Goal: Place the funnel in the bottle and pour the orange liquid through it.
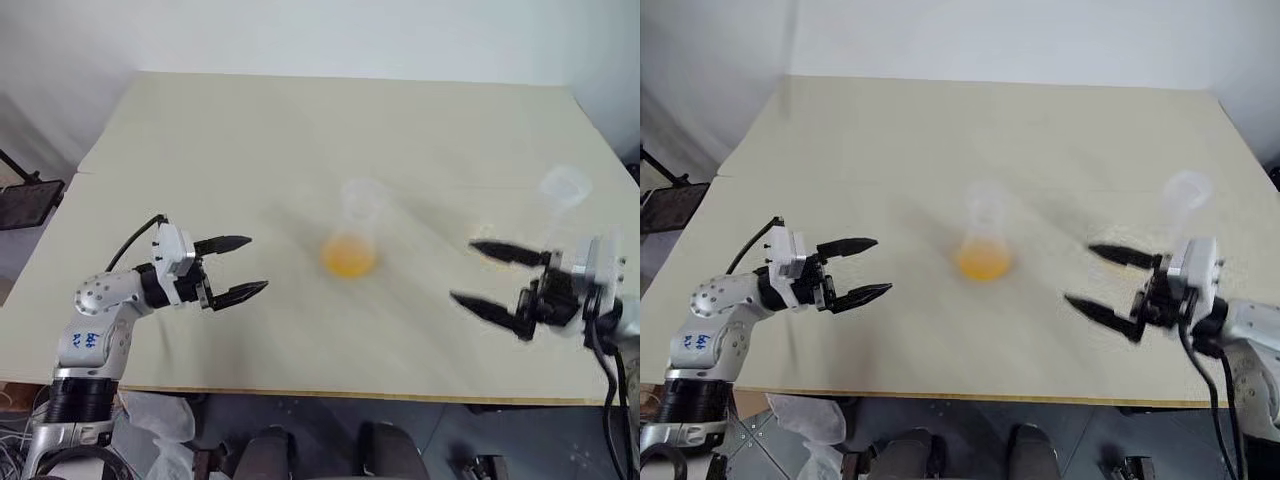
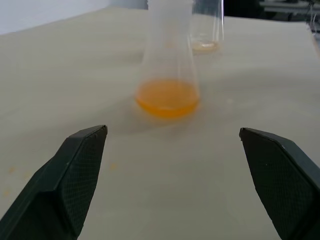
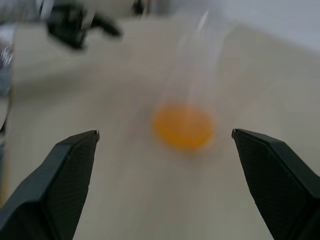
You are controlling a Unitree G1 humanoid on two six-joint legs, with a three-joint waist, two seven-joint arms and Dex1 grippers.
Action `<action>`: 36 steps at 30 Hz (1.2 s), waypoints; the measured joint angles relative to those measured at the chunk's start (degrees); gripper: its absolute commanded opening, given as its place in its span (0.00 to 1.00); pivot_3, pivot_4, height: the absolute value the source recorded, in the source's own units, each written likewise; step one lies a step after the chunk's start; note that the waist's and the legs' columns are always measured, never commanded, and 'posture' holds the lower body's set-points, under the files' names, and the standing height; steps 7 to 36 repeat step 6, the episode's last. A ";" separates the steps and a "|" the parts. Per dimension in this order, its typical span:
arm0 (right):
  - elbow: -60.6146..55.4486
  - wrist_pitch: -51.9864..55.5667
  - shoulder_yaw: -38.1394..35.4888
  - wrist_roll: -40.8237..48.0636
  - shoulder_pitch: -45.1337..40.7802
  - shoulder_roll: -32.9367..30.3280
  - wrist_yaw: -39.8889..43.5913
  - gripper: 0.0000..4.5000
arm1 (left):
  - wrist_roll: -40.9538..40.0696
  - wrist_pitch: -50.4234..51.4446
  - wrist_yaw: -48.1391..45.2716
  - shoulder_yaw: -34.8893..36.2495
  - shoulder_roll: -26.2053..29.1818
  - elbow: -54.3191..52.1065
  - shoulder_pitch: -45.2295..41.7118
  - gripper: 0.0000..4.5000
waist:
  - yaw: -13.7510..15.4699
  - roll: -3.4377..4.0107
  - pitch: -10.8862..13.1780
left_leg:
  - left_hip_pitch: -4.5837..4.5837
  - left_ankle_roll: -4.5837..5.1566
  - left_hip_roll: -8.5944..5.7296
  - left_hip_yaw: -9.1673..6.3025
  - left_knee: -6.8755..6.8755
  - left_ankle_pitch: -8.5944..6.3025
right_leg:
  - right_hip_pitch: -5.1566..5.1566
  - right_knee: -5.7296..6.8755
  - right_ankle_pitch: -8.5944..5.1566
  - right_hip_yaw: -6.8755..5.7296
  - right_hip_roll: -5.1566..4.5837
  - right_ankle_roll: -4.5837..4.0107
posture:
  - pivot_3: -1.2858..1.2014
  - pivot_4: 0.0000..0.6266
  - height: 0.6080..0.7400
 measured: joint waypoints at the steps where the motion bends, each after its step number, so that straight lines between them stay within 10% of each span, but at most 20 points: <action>1: 1.67 -1.80 0.21 -1.00 1.17 0.55 0.96 0.99 | 0.05 -0.05 0.27 0.35 0.01 -0.11 0.98 1.00 | 0.04 0.00 0.00 | 0.00 0.00 -0.01 0.01 0.00 0.00 | 0.00 -0.07 0.00 0.05 -0.01 0.00 | 0.52 0.24 1.00; 36: 5.26 -6.01 -0.63 -1.31 0.84 1.05 1.11 0.99 | -0.55 -0.54 1.18 1.77 -0.16 -3.54 2.57 1.00 | -0.02 0.00 0.01 | 0.13 0.00 0.08 -0.15 0.05 0.00 | 0.04 -0.04 0.00 0.10 0.03 0.00 | 0.52 0.24 1.00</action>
